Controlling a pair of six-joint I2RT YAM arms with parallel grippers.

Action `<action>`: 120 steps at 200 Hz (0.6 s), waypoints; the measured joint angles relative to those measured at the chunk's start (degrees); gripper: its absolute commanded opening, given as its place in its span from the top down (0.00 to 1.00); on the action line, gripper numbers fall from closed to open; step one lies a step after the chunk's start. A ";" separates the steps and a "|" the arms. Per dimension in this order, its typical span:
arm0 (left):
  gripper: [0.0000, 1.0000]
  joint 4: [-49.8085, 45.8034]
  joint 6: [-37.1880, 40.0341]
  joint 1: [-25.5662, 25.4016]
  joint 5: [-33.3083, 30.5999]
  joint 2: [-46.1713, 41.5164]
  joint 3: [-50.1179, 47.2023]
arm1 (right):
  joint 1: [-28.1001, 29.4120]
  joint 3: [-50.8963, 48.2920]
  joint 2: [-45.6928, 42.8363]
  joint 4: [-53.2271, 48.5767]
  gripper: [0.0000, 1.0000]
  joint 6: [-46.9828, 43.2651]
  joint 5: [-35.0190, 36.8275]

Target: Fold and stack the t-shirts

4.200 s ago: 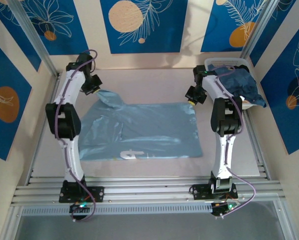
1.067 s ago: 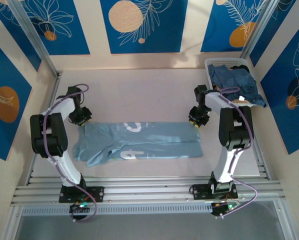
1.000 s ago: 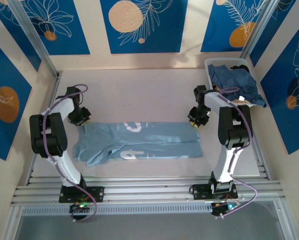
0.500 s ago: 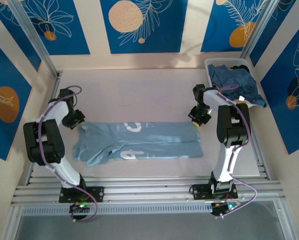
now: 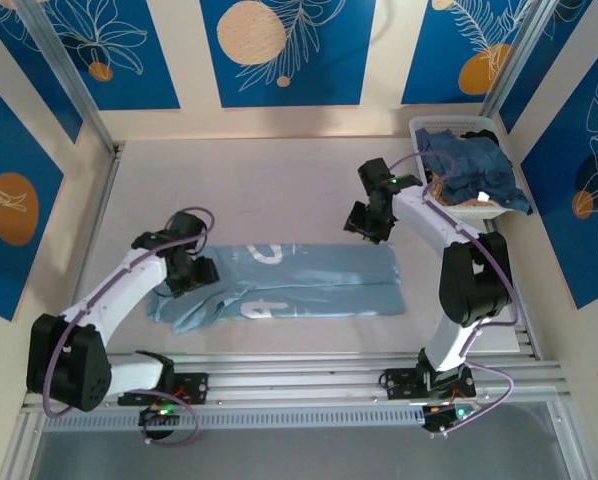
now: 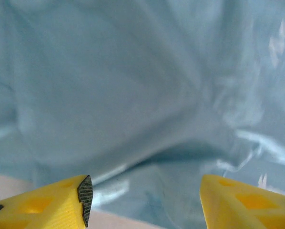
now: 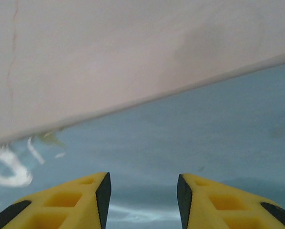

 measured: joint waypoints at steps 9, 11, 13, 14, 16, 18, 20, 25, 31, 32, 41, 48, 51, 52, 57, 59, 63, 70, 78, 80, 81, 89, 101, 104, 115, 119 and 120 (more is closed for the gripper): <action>0.37 0.00 -0.26 -2.25 0.92 0.15 -0.57 | 1.05 -0.52 0.33 0.26 0.56 0.00 -1.73; 0.37 0.00 -0.24 -2.54 0.96 0.17 -0.61 | 1.20 -0.55 0.37 0.26 0.56 0.00 -1.97; 0.37 0.02 -0.26 -2.95 1.16 0.28 -0.63 | 1.40 -0.61 0.46 0.26 0.56 0.02 -2.27; 0.37 0.02 -0.24 -3.10 1.20 0.33 -0.63 | 1.53 -0.66 0.50 0.26 0.56 0.02 -2.51; 0.37 0.00 -0.24 -3.52 1.29 0.44 -0.63 | 1.64 -0.72 0.52 0.33 0.56 0.02 -2.73; 0.37 0.11 -0.26 -3.93 1.44 0.50 -0.63 | 1.81 -0.79 0.59 0.42 0.56 0.00 -3.02; 0.37 0.28 -0.22 -4.39 1.66 0.61 -0.63 | 1.95 -0.85 0.66 0.50 0.56 0.00 -3.30; 0.37 0.52 -0.15 -5.18 1.81 0.90 -0.61 | 2.23 -0.87 0.81 0.50 0.56 0.02 -3.85; 0.37 0.87 0.17 -6.45 1.99 1.38 -0.61 | 2.45 -0.90 0.90 0.63 0.56 0.02 -4.46; 0.37 0.94 0.17 -6.56 2.01 1.44 -0.61 | 2.45 -0.90 0.92 0.63 0.56 0.02 -4.55; 0.37 1.31 0.85 -8.00 2.03 2.29 -0.61 | 2.56 -0.92 0.94 0.85 0.56 0.02 -5.18; 0.38 1.51 1.44 -8.85 2.01 2.99 -0.59 | 2.54 -0.92 0.94 1.03 0.56 0.02 -5.55; 0.38 1.51 1.73 -9.16 2.01 3.26 -0.59 | 2.54 -0.92 0.94 1.09 0.56 0.02 -5.66; 0.38 1.53 1.77 -9.22 2.01 3.32 -0.59 | 2.54 -0.92 0.94 1.16 0.56 0.02 -5.68; 0.39 1.55 2.32 -9.73 1.97 3.87 -0.59 | 2.54 -0.92 0.94 1.27 0.56 0.02 -5.86; 0.39 1.55 2.51 -9.92 1.99 4.09 -0.59 | 2.54 -0.92 0.94 1.31 0.56 0.02 -5.86; 0.40 1.53 2.91 -10.23 1.99 4.52 -0.59 | 2.54 -0.92 0.94 1.38 0.56 0.02 -5.95; 0.41 1.62 3.43 -10.78 1.97 5.38 -0.59 | 2.54 -0.92 0.94 1.46 0.56 0.02 -6.08; 0.46 1.68 4.28 -11.41 1.81 6.49 -0.59 | 2.54 -0.92 0.94 1.51 0.57 0.02 -6.10; 0.50 1.70 4.35 -11.61 1.73 6.84 -0.59 | 2.54 -0.94 0.94 1.53 0.57 0.02 -6.10; 0.51 1.70 4.28 -11.67 1.70 6.97 -0.59 | 2.54 -0.94 0.94 1.55 0.57 0.02 -6.10; 0.67 1.73 4.74 -12.33 1.46 8.22 -0.61 | 2.54 -1.18 0.94 1.75 0.57 0.02 -6.12; 0.88 1.81 5.49 -13.33 0.92 9.53 -0.61 | 2.54 -1.70 0.94 1.81 0.57 0.02 -6.25; 0.91 1.84 5.92 -13.51 0.83 9.62 -0.61 | 2.54 -1.86 0.94 1.81 0.57 0.04 -6.25; 1.00 1.99 5.62 -14.32 0.68 9.55 -0.55 | 2.54 -2.36 0.94 1.77 0.59 0.02 -6.27; 1.00 1.92 6.12 -14.58 0.61 9.49 -0.48 | 2.54 -2.49 0.94 1.73 0.59 0.04 -6.25; 1.00 1.92 5.95 -14.64 0.61 9.49 -0.46 | 2.54 -2.51 0.94 1.70 0.59 0.04 -6.25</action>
